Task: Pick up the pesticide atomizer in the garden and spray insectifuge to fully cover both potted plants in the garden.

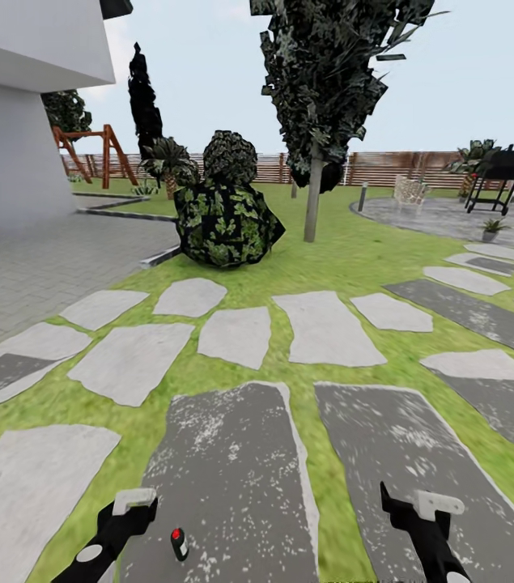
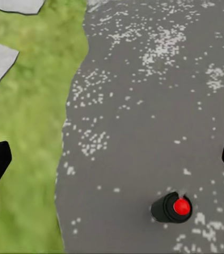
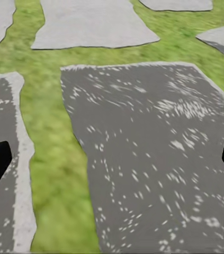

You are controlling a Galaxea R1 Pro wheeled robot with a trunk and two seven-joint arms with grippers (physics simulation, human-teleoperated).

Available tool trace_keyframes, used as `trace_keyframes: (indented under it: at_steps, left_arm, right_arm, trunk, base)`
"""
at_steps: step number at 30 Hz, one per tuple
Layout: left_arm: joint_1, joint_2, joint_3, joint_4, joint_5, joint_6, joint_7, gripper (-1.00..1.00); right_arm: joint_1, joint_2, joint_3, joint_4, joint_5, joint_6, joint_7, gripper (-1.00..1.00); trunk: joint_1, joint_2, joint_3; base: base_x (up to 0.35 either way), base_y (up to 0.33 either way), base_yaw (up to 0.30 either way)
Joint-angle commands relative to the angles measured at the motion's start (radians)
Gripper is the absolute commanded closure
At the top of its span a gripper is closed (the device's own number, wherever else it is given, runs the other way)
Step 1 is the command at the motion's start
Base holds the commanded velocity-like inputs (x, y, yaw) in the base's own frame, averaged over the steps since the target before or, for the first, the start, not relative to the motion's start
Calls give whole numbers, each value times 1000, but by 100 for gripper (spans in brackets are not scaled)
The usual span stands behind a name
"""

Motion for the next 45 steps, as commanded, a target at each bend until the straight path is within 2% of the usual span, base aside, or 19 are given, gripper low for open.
trace_keyframes:
  at_steps: [1, 10, 14, 17, 24, 32, 45]
  left_arm:
    - [0, 0, 1, -2, 5, -3, -1, -100]
    - [0, 0, 1, -5, 5, -3, -3, -100]
    - [2, -1, 1, 0, 4, -6, -4, -100]
    - [3, -1, 1, 3, 2, -32, -4, -100]
    - [3, -1, 1, 5, 0, -62, -4, -100]
    - [3, -1, 1, 6, -14, -66, -4, -100]
    - [2, 0, 2, 6, -15, -67, -3, -100]
  right_arm:
    - [-1, 0, -1, 1, 2, -3, 0, -100]
    - [-1, 0, 1, 1, 2, -3, -1, -100]
    - [-1, 0, 0, 1, 2, -4, -2, -100]
    - [-1, 0, 0, 2, 1, -5, -2, -100]
    - [-1, 0, -3, 1, 1, -4, -2, -100]
    - [-1, 0, -3, 1, 1, -3, -2, -100]
    - [-1, 0, -3, 2, 1, -5, -3, -100]
  trunk:
    - [0, 0, -1]
    - [0, 0, -1]
    - [15, -28, -13]
    - [27, -49, -23]
    - [54, -98, -53]
    - [84, -154, -91]
    - [134, -245, -152]
  base:
    - [20, -10, -272]
    - [3, -2, -151]
    - [0, 0, -3]
    - [0, 0, 0]
    - [0, 0, 0]
    - [0, 0, 0]
    - [0, 0, 0]
